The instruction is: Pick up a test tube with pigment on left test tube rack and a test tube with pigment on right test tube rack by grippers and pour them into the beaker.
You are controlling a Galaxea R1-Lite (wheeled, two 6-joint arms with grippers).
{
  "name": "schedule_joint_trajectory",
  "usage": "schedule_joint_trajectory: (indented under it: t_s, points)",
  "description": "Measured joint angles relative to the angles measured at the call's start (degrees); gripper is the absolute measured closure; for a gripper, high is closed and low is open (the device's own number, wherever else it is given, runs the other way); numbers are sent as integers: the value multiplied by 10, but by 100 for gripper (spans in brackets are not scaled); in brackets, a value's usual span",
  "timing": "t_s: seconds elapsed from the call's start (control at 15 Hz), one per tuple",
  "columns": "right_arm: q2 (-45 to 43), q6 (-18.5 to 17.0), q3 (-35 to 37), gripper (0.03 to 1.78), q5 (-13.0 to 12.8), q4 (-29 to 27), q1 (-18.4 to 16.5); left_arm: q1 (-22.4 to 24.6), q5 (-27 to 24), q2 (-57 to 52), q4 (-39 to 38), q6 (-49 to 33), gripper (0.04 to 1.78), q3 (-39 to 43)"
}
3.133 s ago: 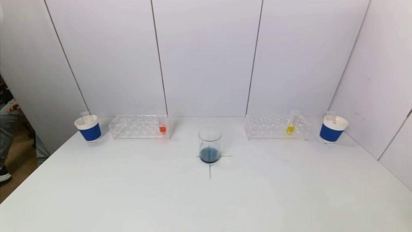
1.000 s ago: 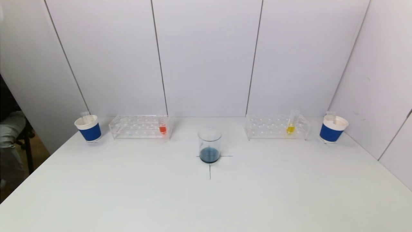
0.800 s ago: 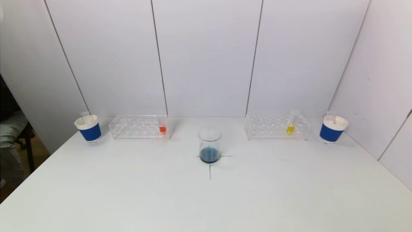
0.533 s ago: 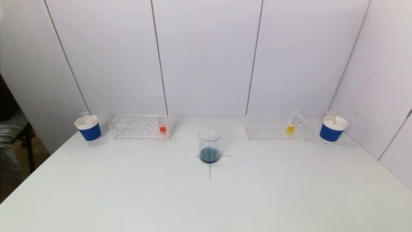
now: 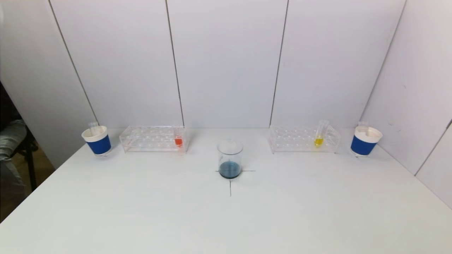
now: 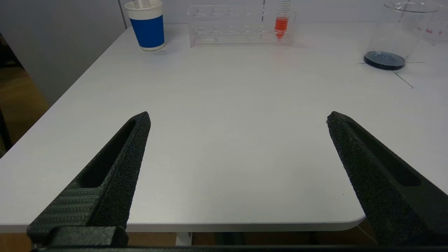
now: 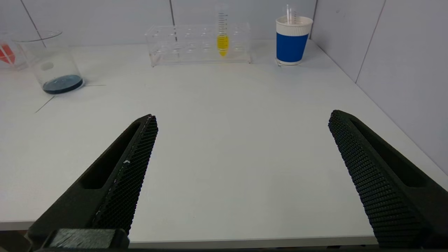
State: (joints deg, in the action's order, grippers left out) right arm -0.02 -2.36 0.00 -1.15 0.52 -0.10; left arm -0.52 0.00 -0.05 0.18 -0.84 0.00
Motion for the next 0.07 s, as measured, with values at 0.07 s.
schedule_joint_trajectory:
  t_s: [0.07]
  points:
    - [0,0,0,4,0,0,0,0,0,0,0,0,6,0]
